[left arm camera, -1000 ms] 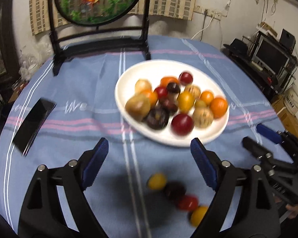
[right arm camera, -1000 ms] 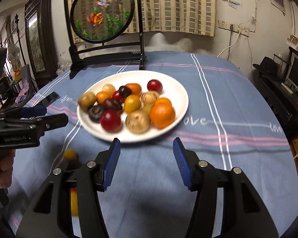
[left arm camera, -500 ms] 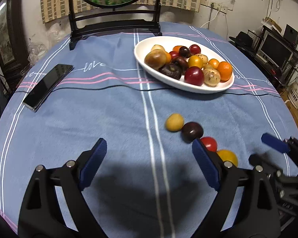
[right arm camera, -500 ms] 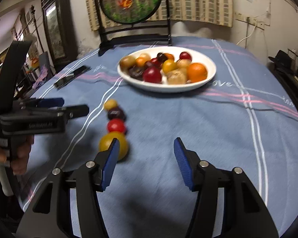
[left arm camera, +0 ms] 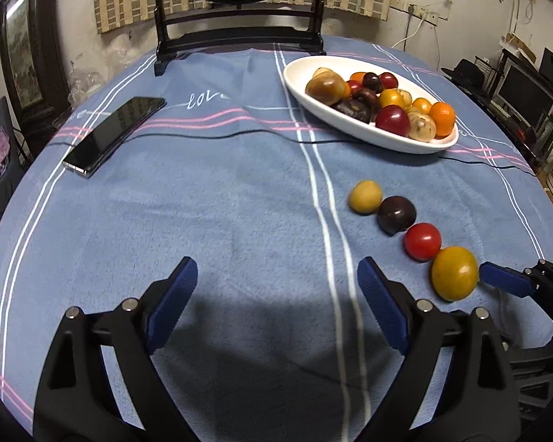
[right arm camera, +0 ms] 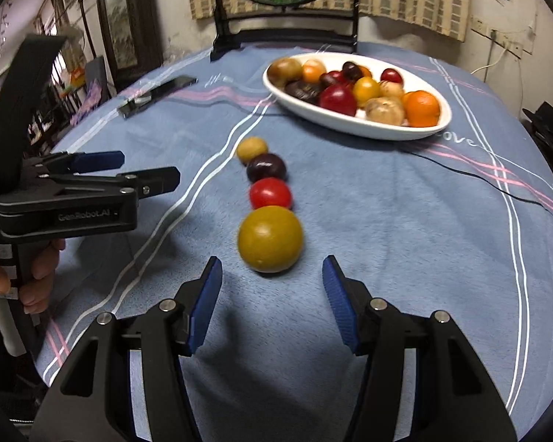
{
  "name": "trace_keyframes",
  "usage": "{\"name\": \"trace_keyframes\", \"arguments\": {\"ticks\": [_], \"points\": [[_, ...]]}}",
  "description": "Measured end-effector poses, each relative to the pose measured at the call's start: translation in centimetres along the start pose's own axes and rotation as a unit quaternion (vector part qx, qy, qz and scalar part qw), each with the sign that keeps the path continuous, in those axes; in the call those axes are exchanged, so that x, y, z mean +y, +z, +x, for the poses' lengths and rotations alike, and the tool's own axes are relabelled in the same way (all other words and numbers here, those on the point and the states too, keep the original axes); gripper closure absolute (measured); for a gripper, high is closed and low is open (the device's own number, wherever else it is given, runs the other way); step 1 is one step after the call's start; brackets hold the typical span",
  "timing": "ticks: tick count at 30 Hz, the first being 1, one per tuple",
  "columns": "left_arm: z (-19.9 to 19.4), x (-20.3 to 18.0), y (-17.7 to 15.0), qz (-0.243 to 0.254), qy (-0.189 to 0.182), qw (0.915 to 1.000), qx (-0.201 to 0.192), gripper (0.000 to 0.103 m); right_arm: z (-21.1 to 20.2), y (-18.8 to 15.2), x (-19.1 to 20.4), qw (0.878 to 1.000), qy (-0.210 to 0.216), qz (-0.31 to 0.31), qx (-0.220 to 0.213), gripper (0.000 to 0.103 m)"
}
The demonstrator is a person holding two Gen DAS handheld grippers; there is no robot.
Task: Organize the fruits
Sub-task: 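Move both open tools back toward the remaining fruits, then grasp the red tomato with the left tool while the right tool grasps a large yellow fruit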
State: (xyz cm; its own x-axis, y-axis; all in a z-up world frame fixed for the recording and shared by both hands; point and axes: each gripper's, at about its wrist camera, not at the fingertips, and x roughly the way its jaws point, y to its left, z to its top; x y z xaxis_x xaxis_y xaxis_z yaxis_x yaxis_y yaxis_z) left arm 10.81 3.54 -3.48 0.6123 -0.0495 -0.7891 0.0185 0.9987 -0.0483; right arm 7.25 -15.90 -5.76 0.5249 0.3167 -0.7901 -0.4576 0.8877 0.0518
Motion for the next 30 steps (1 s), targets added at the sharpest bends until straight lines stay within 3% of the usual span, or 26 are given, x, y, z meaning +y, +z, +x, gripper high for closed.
{"name": "trace_keyframes", "arguments": {"ticks": [4,9,27,30], "points": [[0.2,0.4,-0.3,-0.004,-0.003,1.0,0.004,0.013,0.9,0.8,0.4,1.0,-0.007,-0.001,0.005,0.045],[0.5,0.2,-0.5,-0.001,-0.011,0.9999,0.011,0.013,1.8,1.4,-0.6,0.999,0.009,0.027,0.018,0.064],[1.0,-7.9,-0.2,0.069,-0.051,0.9959,0.029,0.014,-2.5,-2.1,-8.3,0.994,-0.013,0.108,-0.018,0.064],[1.6,-8.9,0.2,0.072,-0.053,0.9953,0.037,0.025,-2.8,-2.3,-8.6,0.994,-0.01,0.109,-0.022,0.064]]}}
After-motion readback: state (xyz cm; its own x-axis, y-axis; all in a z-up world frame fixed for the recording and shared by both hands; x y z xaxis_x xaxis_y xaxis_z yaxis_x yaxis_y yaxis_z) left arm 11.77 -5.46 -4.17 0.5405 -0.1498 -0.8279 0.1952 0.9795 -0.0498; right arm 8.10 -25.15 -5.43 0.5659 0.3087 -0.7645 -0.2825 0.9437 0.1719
